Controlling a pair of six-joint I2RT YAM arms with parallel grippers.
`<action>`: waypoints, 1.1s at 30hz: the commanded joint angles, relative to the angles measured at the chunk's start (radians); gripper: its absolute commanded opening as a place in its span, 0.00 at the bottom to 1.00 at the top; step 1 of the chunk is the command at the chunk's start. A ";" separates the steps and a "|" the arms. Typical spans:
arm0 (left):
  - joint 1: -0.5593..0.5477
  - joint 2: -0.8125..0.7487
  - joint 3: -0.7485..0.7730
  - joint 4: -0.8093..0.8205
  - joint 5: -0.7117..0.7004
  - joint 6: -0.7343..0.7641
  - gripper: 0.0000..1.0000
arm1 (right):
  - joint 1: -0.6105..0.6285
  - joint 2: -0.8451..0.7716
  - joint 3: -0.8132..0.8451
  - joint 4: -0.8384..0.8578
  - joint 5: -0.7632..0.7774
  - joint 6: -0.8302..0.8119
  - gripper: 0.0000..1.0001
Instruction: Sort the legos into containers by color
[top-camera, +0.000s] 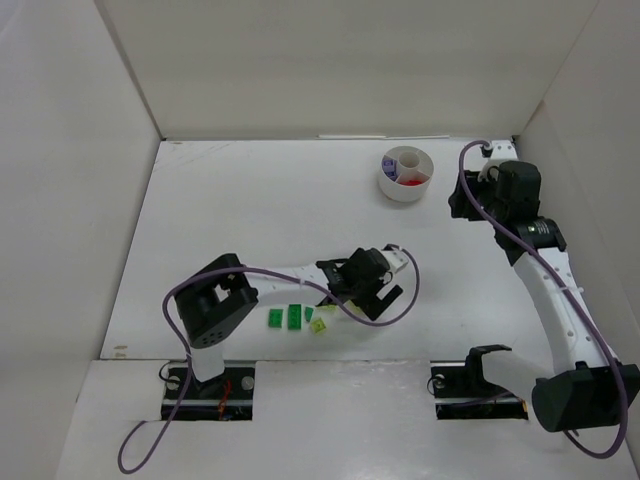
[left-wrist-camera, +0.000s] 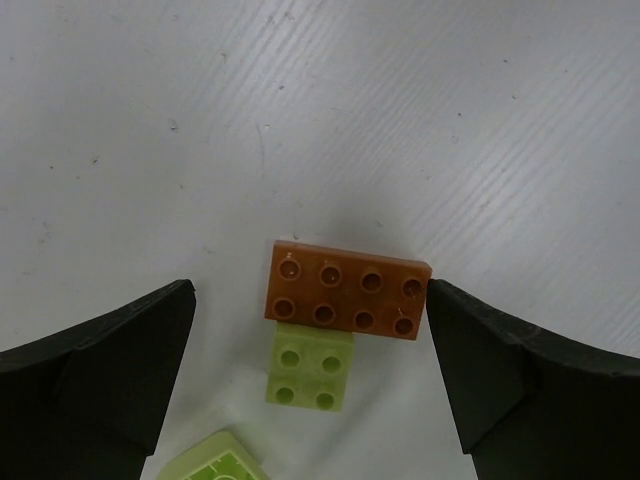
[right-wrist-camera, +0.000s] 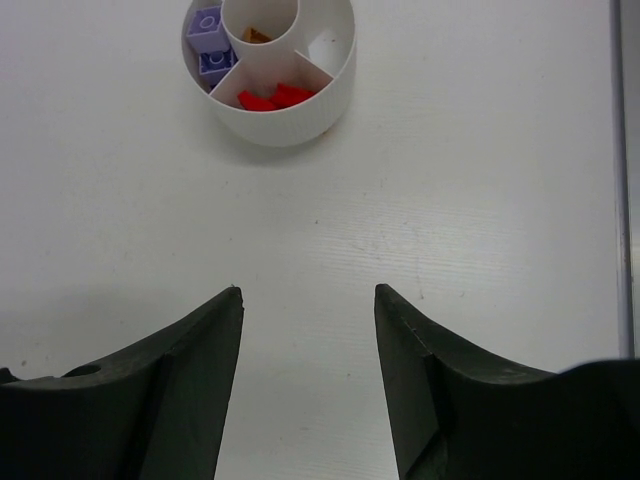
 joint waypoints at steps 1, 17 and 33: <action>-0.055 0.014 0.024 0.000 -0.042 -0.012 1.00 | -0.014 -0.017 -0.016 0.014 -0.010 0.003 0.61; -0.074 0.069 0.057 -0.020 -0.073 -0.012 0.63 | -0.033 -0.018 -0.025 0.005 -0.030 -0.006 0.61; -0.074 -0.272 -0.015 0.088 -0.137 0.133 0.49 | -0.051 0.012 -0.008 -0.264 -0.621 -0.131 0.63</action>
